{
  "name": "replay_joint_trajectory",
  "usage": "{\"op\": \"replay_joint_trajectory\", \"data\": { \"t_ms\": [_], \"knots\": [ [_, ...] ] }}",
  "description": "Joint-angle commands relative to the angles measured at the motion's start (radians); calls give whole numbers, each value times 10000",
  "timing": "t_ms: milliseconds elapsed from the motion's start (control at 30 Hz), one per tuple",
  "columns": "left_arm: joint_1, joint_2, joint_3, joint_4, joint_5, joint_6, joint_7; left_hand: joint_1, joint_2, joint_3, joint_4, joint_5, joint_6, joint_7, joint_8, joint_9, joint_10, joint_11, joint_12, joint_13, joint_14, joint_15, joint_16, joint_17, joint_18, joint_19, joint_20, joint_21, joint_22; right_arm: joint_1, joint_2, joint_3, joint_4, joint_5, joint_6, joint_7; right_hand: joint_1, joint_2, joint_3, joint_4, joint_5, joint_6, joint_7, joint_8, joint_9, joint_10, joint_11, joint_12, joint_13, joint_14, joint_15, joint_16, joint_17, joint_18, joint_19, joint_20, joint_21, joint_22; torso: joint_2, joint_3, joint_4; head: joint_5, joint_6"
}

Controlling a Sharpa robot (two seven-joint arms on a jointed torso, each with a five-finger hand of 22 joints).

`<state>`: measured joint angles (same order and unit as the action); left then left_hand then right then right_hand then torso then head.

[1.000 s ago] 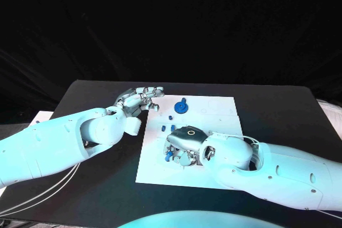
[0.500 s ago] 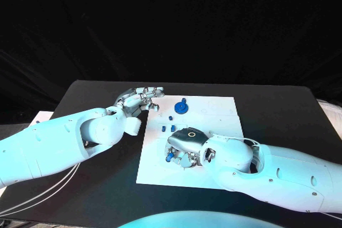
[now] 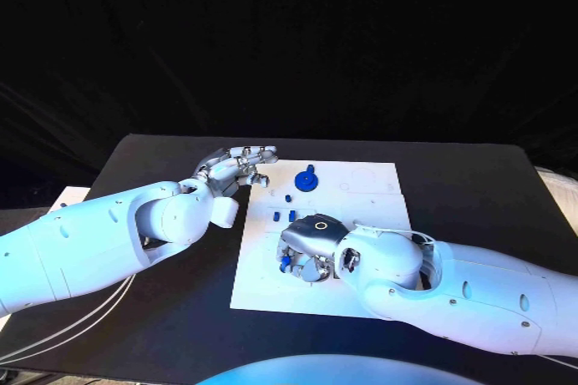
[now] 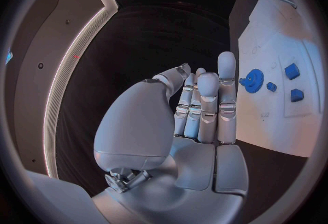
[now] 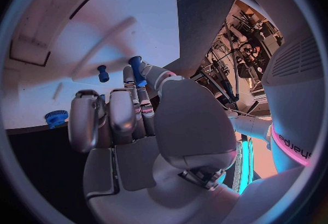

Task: Assemble the parts on the task board

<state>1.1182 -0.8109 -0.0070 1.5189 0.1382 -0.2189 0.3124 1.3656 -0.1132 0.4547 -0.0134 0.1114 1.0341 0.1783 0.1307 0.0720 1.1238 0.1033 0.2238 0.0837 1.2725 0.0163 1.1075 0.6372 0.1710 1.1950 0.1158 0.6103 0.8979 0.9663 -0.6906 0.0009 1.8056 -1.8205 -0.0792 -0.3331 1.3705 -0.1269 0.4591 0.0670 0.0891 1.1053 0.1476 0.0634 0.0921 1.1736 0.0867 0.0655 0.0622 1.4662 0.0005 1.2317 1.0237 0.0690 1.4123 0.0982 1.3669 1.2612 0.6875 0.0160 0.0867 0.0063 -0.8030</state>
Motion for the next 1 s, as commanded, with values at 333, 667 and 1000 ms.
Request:
{"op": "replay_joint_trajectory", "data": {
  "t_ms": [333, 667, 1000],
  "knots": [
    [2, 1, 6, 21, -30, 189, 20, 91, 1, -17, -25, 21, -87, 10, 60, -12, -99, -3, 56, -5, -79, 2, -3, -12, 110, 60, -5, -46, -12, -35, 14, -39, -82, 101, -493, 86, -77, -254, -1295, 120, 74, -1600, -21, -24, -271, -1852, 305, 73, 16, 68, 275, -223, -437, 154, -351, 210, -497, -641, 3, 5, -2, 8, 1],
    [2, -29, 5, 6, -31, 247, -53, 95, 13, -46, -52, 22, -102, 10, 94, -13, -126, -4, 117, -6, -101, 3, -8, -72, 112, 65, -2, -65, -20, -91, -685, 54, 408, 360, -2102, 366, 146, -89, -2125, 237, 88, -1561, -5, 12, -238, -2026, 330, 222, 45, 67, 309, -232, -548, 162, -327, 275, -528, -681, -14, 15, -28, -81, 79],
    [0, -64, -14, 0, -33, 265, -56, 97, 12, -48, -56, 22, -107, 11, 95, -14, -132, -3, 120, -7, -101, 3, -6, -70, 112, 66, -2, -66, -21, 372, -2830, 380, 1446, 3537, -3068, -371, -60, 128, -2396, 778, 674, -808, -37, 273, -146, 1336, -307, 1793, 599, 363, -210, 510, 519, -107, 378, -61, 351, 551, -78, -34, -98, -487, 248]
  ]
}}
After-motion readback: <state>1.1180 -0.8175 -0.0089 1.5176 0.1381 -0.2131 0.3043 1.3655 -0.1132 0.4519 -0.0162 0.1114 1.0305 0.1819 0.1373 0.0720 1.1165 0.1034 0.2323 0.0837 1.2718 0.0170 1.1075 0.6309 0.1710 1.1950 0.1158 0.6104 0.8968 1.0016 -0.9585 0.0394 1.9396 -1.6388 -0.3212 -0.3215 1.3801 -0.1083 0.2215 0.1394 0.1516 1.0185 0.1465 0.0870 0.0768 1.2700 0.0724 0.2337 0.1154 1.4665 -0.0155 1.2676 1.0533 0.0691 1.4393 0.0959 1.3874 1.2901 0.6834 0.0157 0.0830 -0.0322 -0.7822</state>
